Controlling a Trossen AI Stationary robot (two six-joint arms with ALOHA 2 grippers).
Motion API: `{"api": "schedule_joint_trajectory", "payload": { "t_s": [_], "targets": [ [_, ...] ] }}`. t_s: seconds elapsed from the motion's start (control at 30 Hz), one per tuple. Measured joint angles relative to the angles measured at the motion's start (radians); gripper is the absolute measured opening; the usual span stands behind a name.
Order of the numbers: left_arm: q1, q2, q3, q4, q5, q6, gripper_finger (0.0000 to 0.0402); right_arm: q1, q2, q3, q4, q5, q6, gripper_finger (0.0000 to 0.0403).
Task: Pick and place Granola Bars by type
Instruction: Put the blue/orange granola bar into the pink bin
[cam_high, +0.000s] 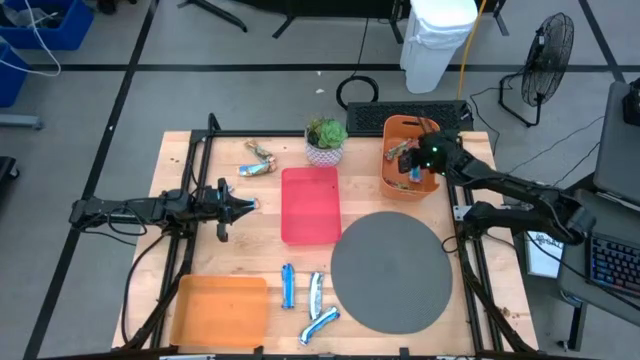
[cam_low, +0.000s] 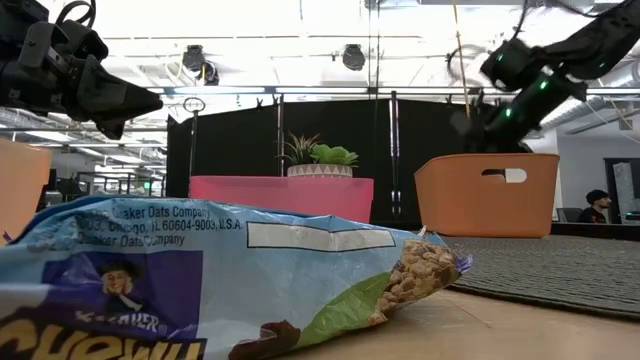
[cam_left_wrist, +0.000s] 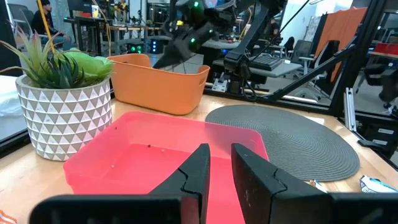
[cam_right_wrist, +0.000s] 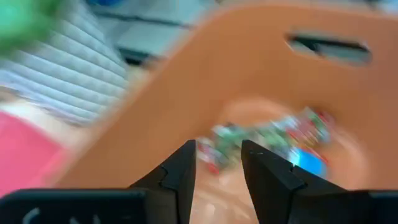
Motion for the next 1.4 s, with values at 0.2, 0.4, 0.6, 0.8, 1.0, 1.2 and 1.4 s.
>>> {"api": "schedule_joint_trajectory", "payload": {
  "t_s": [0.2, 0.4, 0.6, 0.8, 1.0, 1.2, 1.4],
  "targets": [
    [0.000, 0.000, 0.000, 0.000, 0.000, 0.000, 0.0072, 0.013, -0.207, 0.000, 0.005, -0.244, -0.021, 0.0103],
    [0.000, 0.000, 0.000, 0.000, 0.000, 0.000, 0.0072, 0.091, -0.441, 0.001, 0.003, -0.477, -0.018, 0.0085],
    [0.000, 0.000, 0.000, 0.000, 0.000, 0.000, 0.0072, 0.239, -0.608, -0.002, -0.043, -0.466, -0.018, 0.0067],
    [0.000, 0.000, 0.000, 0.000, 0.000, 0.000, 0.0072, 0.415, -0.716, -0.104, -0.037, -0.344, -0.034, 0.0040],
    [0.000, 0.000, 0.000, 0.000, 0.000, 0.000, 0.0072, 0.583, -0.768, -0.239, 0.137, -0.271, -0.134, 0.0006],
    [0.000, 0.000, 0.000, 0.000, 0.000, 0.000, 0.0072, 0.718, -0.792, -0.316, 0.181, -0.069, -0.260, 0.0001],
    [0.000, 0.000, 0.000, 0.000, 0.000, 0.000, 0.0072, 0.841, -0.793, -0.342, 0.187, 0.058, -0.318, 0.0001]
  ]
}}
